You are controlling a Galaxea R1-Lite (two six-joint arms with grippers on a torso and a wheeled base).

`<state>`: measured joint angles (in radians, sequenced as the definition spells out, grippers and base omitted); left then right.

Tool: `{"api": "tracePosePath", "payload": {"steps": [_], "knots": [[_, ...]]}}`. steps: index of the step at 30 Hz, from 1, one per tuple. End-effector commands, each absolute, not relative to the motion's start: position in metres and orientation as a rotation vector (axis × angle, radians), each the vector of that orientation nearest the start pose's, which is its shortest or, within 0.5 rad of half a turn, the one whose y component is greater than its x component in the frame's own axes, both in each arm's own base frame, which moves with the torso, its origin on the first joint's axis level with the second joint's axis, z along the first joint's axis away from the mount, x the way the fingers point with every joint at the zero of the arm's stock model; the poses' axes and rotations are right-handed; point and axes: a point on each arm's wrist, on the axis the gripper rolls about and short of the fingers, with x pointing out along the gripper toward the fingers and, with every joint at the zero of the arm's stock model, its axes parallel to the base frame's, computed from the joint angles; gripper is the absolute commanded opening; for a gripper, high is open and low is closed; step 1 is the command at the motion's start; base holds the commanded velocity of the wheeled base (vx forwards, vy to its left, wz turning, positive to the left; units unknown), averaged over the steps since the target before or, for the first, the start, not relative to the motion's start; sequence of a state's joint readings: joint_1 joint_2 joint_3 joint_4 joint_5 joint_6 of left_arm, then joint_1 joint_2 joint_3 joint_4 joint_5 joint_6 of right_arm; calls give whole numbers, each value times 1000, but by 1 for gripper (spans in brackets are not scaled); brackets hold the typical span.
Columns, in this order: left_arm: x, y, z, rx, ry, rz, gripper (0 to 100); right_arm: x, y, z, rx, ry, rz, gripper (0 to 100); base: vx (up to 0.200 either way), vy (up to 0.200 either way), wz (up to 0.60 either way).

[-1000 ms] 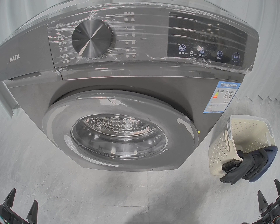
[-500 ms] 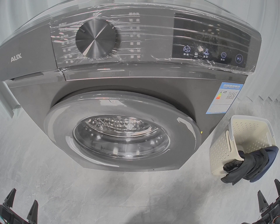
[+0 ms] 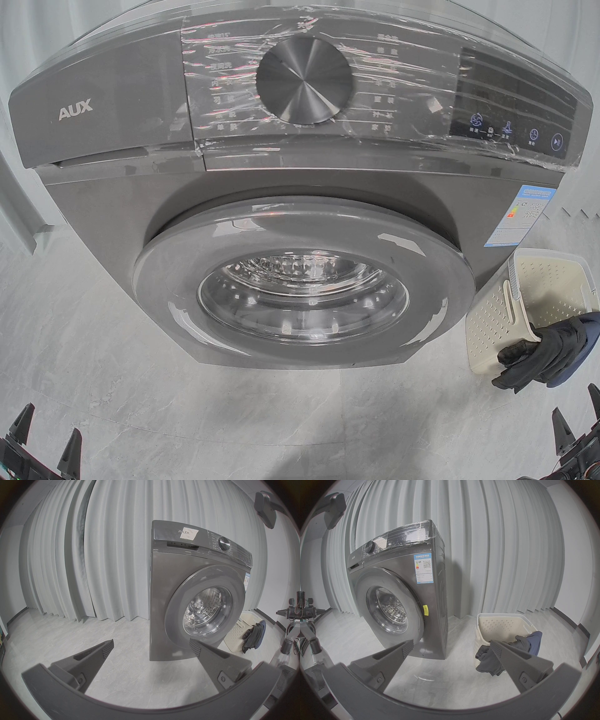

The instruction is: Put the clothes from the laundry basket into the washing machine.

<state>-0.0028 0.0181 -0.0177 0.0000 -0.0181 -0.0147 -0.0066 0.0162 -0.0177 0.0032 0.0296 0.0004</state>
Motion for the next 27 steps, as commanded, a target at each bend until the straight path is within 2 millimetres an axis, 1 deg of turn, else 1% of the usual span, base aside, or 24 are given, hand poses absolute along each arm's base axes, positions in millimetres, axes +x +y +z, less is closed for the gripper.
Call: {"api": "tracePosePath", "payload": {"steps": [1, 8, 9, 10, 11, 12, 13, 14, 15, 16, 18, 20, 23, 24, 25, 26, 27], "knots": [[-23, 0, 76, -17, 2, -21, 100, -23, 1, 75, 0, 3, 25, 100, 0, 0, 0], [-23, 0, 76, -15, 2, -21, 100, -23, 1, 76, 12, -3, 15, 100, 0, 0, 0], [-23, 0, 76, -15, 2, -23, 100, -24, 1, 84, 8, -47, 26, 100, 0, 0, 0], [-23, 0, 76, -15, 2, -21, 100, -31, 1, 106, 5, -156, 28, 100, 0, 0, 0], [-23, 0, 76, -15, 2, -21, 100, -37, 1, 124, 5, -216, 28, 100, 0, 0, 0], [-23, 0, 76, -14, 2, -21, 100, -39, 1, 133, 6, -218, 35, 100, 0, 0, 0], [-23, 0, 76, -14, 2, -21, 100, -36, 1, 140, 4, -179, 51, 100, 0, 0, 0], [-23, 0, 76, -14, 2, -21, 100, -32, 2, 143, 4, -124, 83, 100, 0, 0, 0], [-23, 0, 76, -14, 2, -21, 100, -26, 2, 143, 6, -56, 128, 100, 0, 0, 0], [-23, 0, 76, -14, 2, -21, 100, -26, 2, 143, 6, -56, 128, 100, 0, 0, 0], [-23, 0, 76, -14, 2, -23, 100, -9, 5, 137, 0, 80, 227, 100, 0, 0, 0], [-23, 0, 76, -14, 2, -23, 100, 1, 7, 133, -13, 153, 335, 100, 0, 0, 0], [-23, 0, 76, -14, 2, -23, 100, 19, 10, 137, -3, 239, 478, 100, 0, 0, 0], [-23, 0, 76, -14, 2, -23, 100, 25, 11, 139, 9, 253, 500, 100, 0, 0, 0], [-23, 0, 76, -14, 2, -23, 100, 25, 11, 139, 9, 253, 500, 100, 0, 0, 0], [-23, 0, 76, -14, 2, -23, 100, 40, 13, 145, 38, 260, 536, 100, 0, 0, 0], [-23, 0, 76, -14, 2, -23, 100, 48, 14, 147, 55, 262, 555, 100, 0, 0, 0]]}}
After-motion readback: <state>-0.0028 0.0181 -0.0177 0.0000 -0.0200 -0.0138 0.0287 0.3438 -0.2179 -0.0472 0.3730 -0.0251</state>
